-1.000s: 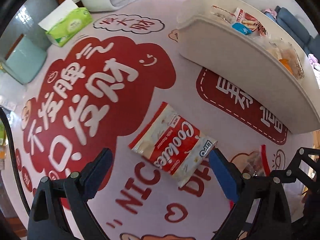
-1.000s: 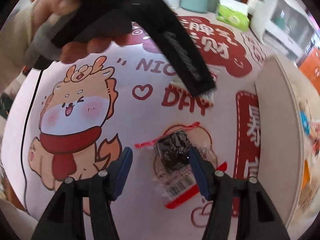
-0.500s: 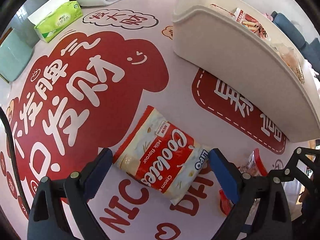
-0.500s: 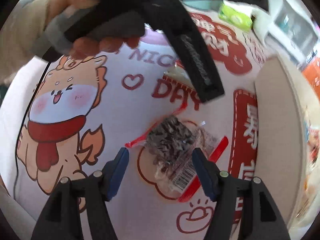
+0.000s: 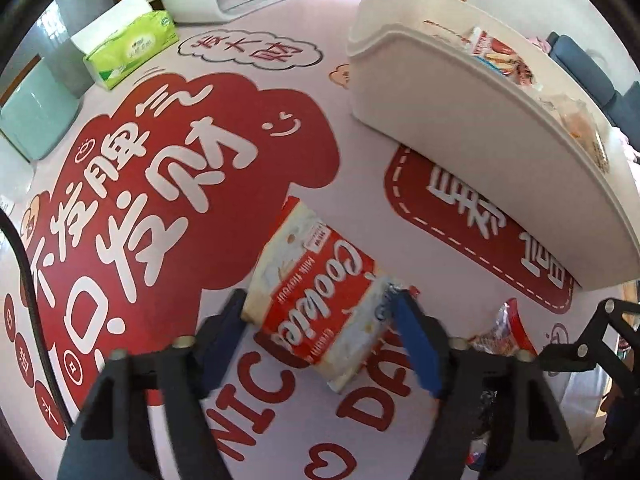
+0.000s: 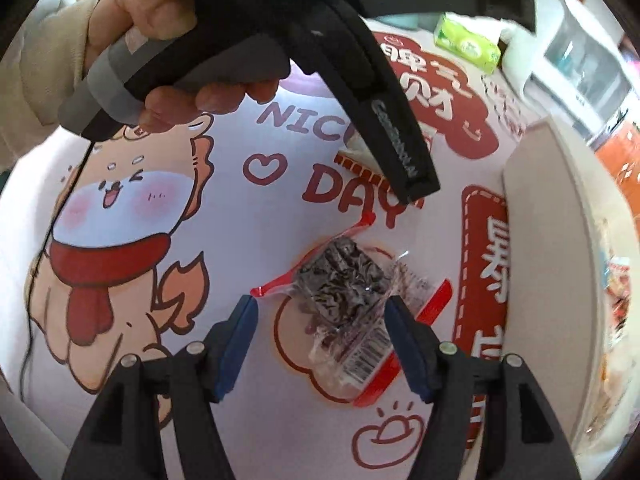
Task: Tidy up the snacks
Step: 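Grasp a dark candy bag with the right tool while the left tool grasps the Coolies cookie bag, then carry both bags over the white tray and open both tools to drop them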
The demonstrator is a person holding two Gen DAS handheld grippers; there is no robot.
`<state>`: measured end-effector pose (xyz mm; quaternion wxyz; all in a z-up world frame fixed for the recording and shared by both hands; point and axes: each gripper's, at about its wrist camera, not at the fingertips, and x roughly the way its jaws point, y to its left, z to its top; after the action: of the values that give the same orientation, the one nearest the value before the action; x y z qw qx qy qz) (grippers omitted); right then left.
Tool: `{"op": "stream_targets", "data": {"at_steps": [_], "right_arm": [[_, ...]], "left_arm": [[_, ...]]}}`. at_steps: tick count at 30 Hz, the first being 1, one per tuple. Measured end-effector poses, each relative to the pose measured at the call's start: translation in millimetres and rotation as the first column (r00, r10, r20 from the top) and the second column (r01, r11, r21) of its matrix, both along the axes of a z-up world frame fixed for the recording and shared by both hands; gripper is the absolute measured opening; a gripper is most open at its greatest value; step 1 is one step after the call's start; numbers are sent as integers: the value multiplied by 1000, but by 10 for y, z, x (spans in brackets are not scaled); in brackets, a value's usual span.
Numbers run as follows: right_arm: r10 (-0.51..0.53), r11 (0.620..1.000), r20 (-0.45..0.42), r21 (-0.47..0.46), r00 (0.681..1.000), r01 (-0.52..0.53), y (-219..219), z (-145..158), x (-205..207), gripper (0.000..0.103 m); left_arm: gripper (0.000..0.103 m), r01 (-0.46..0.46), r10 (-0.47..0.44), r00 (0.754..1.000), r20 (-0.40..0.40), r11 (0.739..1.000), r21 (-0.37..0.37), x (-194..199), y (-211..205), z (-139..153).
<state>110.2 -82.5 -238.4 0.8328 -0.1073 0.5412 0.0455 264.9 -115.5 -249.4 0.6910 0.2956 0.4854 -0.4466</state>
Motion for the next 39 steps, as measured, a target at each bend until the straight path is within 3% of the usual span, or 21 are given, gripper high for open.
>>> {"op": "stream_targets", "data": {"at_steps": [6, 10, 11, 12, 13, 15, 18, 24, 30, 39], "right_arm": [[100, 990, 40, -100, 994, -96, 179, 14, 5, 70], [109, 993, 29, -41, 994, -108, 108, -13, 200, 72], [102, 995, 22, -9, 995, -102, 76, -16, 237, 70], [87, 995, 7, 43, 996, -87, 28, -26, 280, 63], [63, 990, -11, 131, 998, -61, -44, -25, 316, 44], [49, 984, -17, 171, 999, -45, -75, -6, 333, 43], [61, 987, -10, 146, 998, -59, -4, 2, 259, 42], [-5, 971, 14, 238, 1000, 2, -91, 222, 1, 42], [-127, 952, 118, 293, 985, 88, -398, 683, -210, 42], [-260, 924, 271, 347, 927, 157, -950, 1432, -531, 42]], "left_arm": [[48, -54, 53, 998, -38, 998, -39, -36, 151, 61], [39, -99, 95, 994, -56, 993, -57, -23, 235, 123], [22, -109, 105, 993, -56, 991, -77, -17, 268, 171], [14, -119, 112, 991, -69, 988, -100, 4, 299, 231], [14, -144, 136, 987, -82, 985, -100, 65, 312, 261], [13, -172, 168, 984, -51, 981, -86, 83, 343, 283], [13, -208, 203, 977, -71, 975, -77, 103, 424, 283], [10, -274, 265, 959, -98, 956, -103, 102, 581, 447], [10, -300, 294, 954, -59, 931, -208, -184, 679, 1035], [10, -278, 307, 951, 25, 890, -361, -939, 585, 2061]]}}
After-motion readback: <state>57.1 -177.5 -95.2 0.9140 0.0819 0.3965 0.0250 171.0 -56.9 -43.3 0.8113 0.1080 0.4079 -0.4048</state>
